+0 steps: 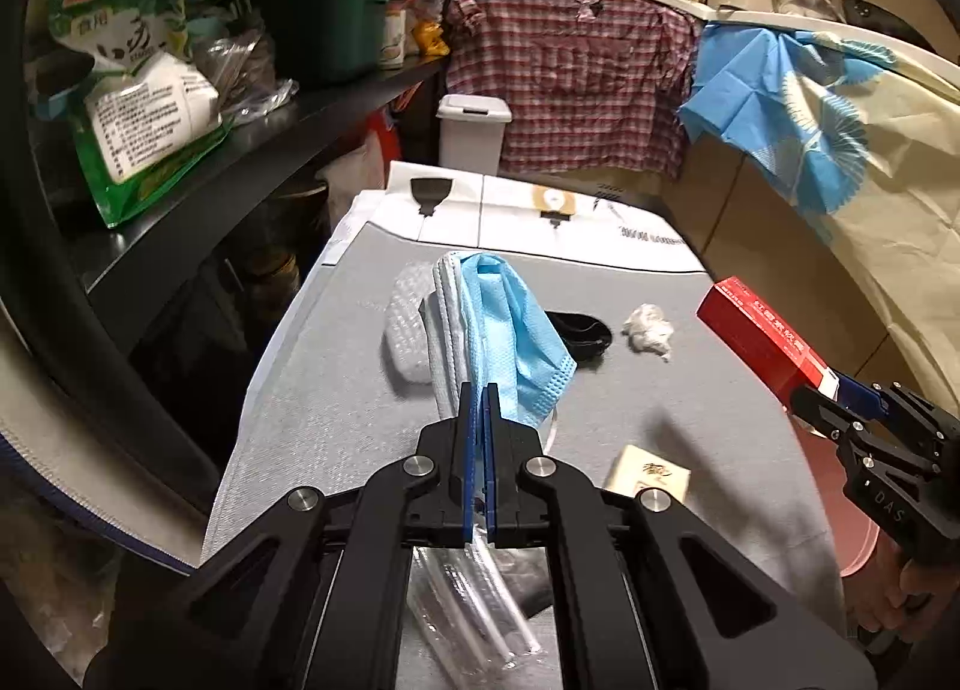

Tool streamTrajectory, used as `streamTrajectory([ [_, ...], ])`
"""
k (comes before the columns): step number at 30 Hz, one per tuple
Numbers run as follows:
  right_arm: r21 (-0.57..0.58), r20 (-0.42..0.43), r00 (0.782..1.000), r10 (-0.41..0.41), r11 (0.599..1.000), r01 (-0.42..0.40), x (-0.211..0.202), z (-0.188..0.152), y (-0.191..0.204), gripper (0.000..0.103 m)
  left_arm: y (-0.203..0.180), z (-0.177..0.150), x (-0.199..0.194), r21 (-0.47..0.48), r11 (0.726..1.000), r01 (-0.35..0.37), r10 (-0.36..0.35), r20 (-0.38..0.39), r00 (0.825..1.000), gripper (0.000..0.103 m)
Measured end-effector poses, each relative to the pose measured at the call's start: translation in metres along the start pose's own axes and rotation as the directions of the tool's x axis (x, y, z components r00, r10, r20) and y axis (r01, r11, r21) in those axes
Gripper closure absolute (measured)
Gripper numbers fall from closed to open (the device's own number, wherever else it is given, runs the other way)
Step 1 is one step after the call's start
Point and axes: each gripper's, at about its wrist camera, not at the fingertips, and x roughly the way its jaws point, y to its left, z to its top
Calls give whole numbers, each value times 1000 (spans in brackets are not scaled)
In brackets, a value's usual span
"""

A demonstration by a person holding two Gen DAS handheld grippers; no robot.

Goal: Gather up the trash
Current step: 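Carry the blue mask and red-and-white box in both tools over the pink bin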

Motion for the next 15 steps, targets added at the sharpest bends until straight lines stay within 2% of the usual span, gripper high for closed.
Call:
streamTrajectory([
  [15, 83, 98, 988, -120, 990, 112, -79, 27, -21, 67, -40, -2, -23, 57, 992, 111, -113, 26, 993, 101],
])
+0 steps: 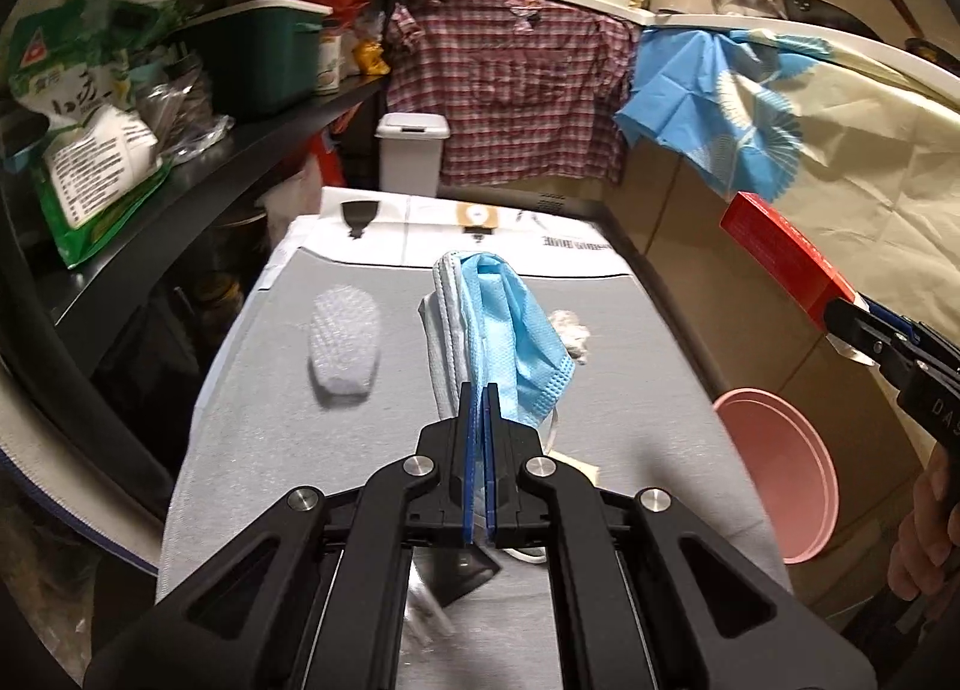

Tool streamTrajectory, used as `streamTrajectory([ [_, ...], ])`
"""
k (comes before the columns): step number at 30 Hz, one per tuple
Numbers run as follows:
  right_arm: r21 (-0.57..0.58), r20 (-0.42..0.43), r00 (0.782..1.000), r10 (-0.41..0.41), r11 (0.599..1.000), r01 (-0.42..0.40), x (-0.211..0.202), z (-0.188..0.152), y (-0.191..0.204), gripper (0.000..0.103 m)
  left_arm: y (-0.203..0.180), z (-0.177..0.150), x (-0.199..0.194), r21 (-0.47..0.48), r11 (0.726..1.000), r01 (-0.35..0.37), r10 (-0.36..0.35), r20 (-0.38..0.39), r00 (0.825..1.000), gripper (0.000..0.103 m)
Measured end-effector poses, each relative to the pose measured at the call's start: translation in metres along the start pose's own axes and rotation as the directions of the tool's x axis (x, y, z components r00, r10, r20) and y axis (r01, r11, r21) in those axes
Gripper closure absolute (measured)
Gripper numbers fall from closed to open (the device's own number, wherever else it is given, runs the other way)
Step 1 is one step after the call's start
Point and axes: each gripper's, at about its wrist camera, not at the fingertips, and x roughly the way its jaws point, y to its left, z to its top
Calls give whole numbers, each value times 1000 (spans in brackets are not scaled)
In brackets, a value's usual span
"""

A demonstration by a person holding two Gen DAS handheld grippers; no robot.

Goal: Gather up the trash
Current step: 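Carry the blue mask and red-and-white box in both tools over the pink bin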

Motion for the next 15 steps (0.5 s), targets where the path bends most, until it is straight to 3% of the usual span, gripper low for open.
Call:
streamTrajectory([
  [15, 78, 45, 991, -122, 990, 119, -55, -9, -71, 67, -54, -2, -1, 71, 994, 79, -79, -9, 997, 101],
])
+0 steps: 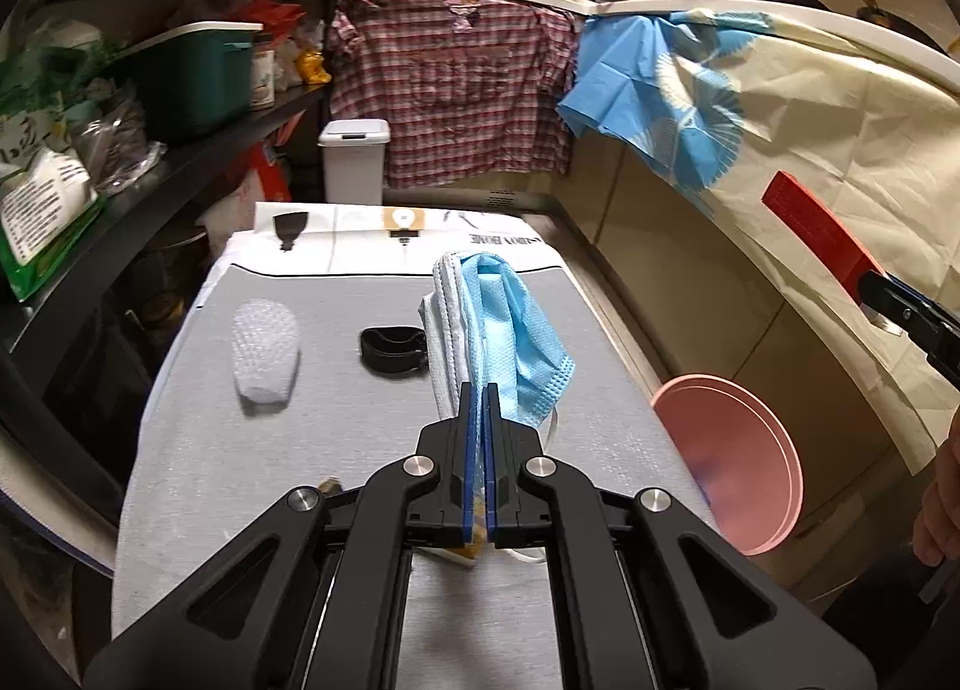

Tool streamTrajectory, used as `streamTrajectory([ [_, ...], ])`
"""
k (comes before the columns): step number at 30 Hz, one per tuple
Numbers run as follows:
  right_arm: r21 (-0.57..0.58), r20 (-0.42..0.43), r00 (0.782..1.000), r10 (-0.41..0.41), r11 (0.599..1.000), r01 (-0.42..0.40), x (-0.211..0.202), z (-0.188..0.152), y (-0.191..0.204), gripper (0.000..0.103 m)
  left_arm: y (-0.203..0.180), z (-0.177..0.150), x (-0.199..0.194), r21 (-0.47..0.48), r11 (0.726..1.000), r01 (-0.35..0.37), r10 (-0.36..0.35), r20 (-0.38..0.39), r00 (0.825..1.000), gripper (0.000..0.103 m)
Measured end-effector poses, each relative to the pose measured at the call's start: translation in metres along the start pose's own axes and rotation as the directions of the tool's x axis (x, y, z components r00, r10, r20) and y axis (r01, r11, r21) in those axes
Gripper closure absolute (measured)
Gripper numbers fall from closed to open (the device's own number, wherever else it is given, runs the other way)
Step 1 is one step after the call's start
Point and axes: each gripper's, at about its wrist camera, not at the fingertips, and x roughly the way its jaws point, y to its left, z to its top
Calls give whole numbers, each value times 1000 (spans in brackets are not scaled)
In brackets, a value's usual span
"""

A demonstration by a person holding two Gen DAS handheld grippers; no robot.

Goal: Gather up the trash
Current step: 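Carry the blue mask and red-and-white box in both tools over the pink bin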

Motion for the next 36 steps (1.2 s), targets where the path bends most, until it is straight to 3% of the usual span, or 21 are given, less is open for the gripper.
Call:
streamTrajectory([
  [19, 121, -47, 993, -106, 986, 111, 3, -38, -74, 67, -71, 4, 17, 71, 992, 104, -103, -16, 995, 101],
  [36, 117, -118, 986, -121, 984, 135, 13, -52, -90, 67, -154, -3, 46, 154, 952, 263, -256, -63, 965, 101],
])
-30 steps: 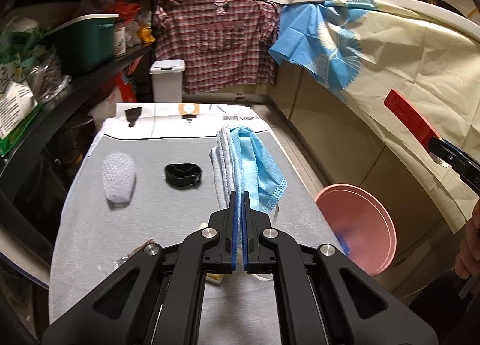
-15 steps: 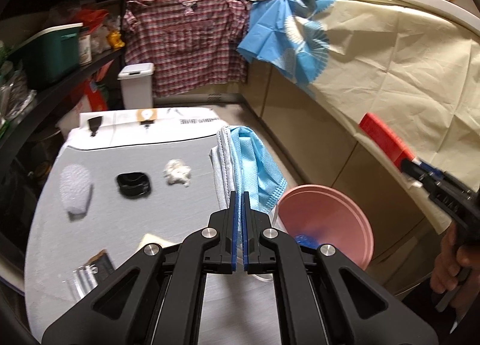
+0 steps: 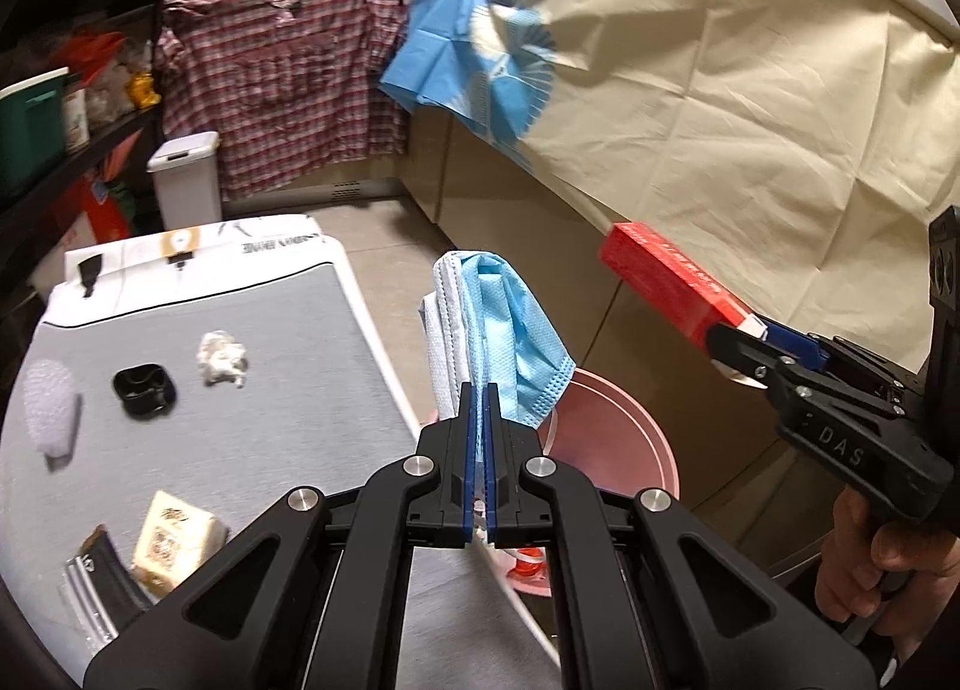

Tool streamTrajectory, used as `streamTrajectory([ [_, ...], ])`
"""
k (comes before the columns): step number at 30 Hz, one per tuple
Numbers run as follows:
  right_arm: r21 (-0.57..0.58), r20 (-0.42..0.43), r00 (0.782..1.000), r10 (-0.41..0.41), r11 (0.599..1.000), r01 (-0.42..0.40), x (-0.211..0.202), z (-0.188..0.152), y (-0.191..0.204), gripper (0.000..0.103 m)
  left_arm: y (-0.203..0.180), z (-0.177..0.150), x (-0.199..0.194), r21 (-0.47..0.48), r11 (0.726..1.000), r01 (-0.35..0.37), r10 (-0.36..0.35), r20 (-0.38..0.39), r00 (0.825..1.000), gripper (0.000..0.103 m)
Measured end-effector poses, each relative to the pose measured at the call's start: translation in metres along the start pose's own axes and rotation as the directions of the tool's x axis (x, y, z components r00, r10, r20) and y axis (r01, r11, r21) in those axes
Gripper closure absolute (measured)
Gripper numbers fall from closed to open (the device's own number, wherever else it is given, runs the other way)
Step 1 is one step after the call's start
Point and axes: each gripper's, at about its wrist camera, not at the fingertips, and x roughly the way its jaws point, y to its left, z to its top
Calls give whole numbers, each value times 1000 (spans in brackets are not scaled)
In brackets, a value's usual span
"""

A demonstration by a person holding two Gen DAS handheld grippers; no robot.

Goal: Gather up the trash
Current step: 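Carry the blue mask and red-and-white box in both tools over the pink bin, then open both tools to drop the mask and box into the bin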

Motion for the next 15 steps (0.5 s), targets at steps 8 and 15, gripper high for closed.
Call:
streamTrajectory([
  [8, -6, -23, 1000, -8, 1000, 7, 7, -1, -3, 67, -14, -1, 19, 19, 1000, 24, -24, -32, 999, 101],
  [15, -12, -47, 999, -13, 1000, 13, 15, -2, -3, 67, -20, -3, 29, 28, 999, 31, -29, -54, 998, 101],
])
